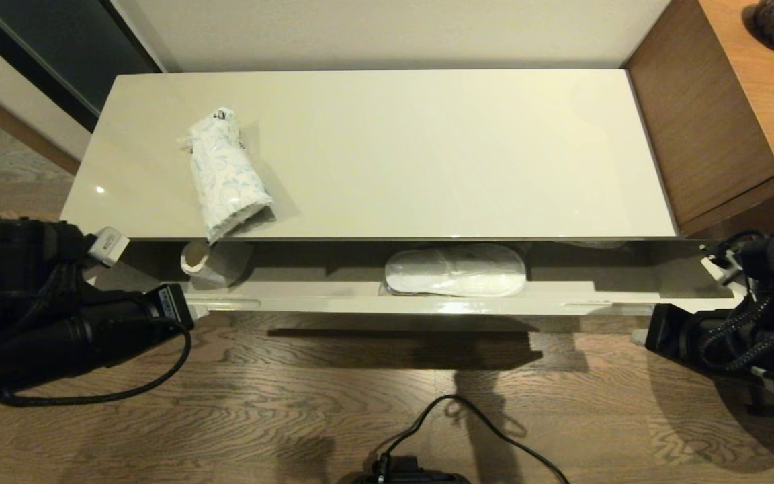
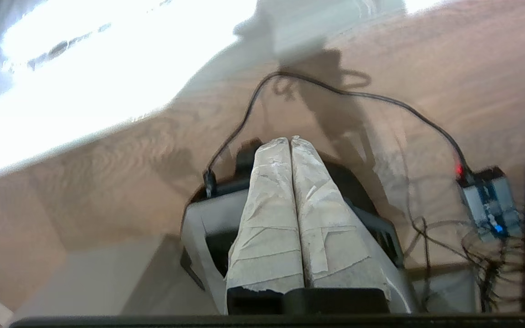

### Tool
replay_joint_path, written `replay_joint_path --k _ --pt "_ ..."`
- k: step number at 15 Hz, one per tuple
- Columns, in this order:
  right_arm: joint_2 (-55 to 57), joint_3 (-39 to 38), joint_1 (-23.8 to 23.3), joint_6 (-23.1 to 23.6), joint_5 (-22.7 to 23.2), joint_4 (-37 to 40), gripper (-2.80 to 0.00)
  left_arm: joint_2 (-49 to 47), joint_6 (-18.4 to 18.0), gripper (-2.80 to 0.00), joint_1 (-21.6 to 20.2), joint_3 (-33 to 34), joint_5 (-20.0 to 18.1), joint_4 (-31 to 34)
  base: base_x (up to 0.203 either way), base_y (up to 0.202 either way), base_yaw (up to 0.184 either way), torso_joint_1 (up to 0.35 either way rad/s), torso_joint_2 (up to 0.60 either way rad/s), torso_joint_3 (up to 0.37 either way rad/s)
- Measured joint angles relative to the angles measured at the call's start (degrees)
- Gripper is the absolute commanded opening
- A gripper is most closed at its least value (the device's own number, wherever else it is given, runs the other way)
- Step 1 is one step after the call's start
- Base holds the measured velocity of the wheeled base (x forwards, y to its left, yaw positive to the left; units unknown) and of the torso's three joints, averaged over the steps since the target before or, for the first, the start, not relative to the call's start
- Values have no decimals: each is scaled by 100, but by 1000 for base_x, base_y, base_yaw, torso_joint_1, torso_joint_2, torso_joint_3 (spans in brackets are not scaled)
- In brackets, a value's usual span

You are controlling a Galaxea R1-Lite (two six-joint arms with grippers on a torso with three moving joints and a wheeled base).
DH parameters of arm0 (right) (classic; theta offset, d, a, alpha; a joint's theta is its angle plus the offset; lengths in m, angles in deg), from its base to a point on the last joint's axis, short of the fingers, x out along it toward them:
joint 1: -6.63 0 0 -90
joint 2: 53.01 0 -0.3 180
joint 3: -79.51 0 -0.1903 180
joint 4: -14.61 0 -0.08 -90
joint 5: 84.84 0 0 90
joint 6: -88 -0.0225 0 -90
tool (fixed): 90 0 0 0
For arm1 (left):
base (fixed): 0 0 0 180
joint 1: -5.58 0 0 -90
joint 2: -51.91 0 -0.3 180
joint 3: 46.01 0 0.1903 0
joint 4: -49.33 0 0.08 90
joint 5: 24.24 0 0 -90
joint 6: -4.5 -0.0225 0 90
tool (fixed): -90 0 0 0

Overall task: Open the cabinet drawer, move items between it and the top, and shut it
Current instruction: Open the drawer

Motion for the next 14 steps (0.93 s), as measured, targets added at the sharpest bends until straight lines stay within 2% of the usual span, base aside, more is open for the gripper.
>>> replay_joint_path --k 3,6,9,14 --pt "694 356 -130 100 -380 -436 -280 -611 -35 -280 -73 -364 -11 -599 0 0 0 0 0 0" --pt "929 778 -264 349 -473 -458 -280 -1066 -28 -280 -93 -675 -2 -762 0 0 0 0 0 0" --pt "714 1100 -282 356 -479 6 -280 -1213 -30 -280 -93 -717 -13 -809 0 0 0 0 0 0" --pt "-36 2205 -280 321 -470 1347 -280 -1298 -40 -280 -49 -619 -30 -649 0 0 0 0 0 0"
